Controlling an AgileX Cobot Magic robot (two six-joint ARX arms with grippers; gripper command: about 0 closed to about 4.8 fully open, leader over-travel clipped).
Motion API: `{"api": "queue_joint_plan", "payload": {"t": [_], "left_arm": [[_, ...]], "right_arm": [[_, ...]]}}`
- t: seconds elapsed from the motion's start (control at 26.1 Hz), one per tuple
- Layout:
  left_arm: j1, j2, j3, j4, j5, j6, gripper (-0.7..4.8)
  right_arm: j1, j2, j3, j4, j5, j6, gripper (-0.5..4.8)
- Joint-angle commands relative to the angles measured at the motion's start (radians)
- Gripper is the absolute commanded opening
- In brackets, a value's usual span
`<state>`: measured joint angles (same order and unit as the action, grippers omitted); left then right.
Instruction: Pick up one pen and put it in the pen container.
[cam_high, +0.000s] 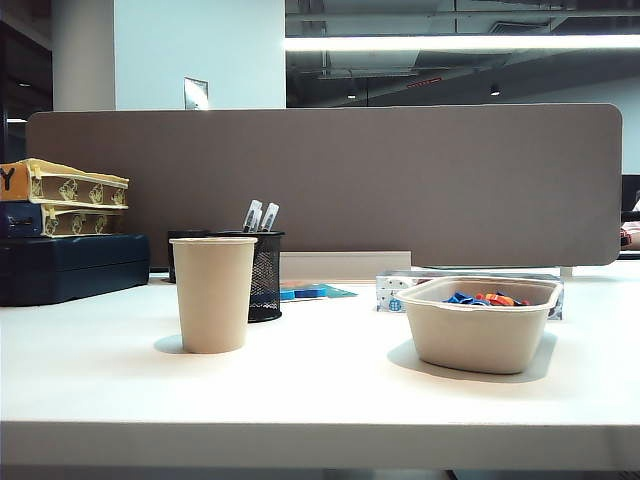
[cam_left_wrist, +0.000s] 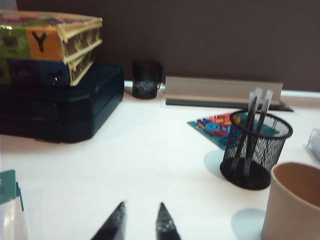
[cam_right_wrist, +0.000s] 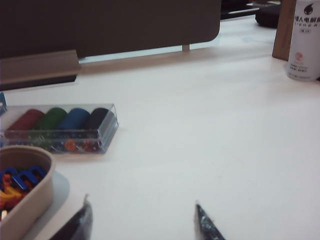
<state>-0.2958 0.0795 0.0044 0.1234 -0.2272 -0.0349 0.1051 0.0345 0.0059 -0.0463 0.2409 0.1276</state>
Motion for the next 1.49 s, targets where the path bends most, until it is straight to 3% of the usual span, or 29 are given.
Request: {"api": "queue_joint_plan", "payload": {"t": [0.04, 0.61, 0.96, 1.49], "left_arm": [[0.002, -0.034, 0.003, 0.011, 0.003, 0.0, 0.76], [0.005, -0.077, 0.003, 0.005, 0.003, 0.0, 0.76], [0.124, -0.077, 0.003, 0.005, 0.003, 0.0, 0.76], [0.226, -0.077, 0.003, 0.005, 0.003, 0.0, 0.76]], "right_arm": [[0.002, -0.038, -0.005, 0.02, 0.001, 0.004, 2.53], [0.002, -0.038, -0.005, 0.02, 0.001, 0.004, 2.53], [-0.029, -0.038, -0.005, 0.02, 0.001, 0.004, 2.53], [-0.054, -0.038, -0.005, 0.02, 0.005, 0.004, 2.53]]}}
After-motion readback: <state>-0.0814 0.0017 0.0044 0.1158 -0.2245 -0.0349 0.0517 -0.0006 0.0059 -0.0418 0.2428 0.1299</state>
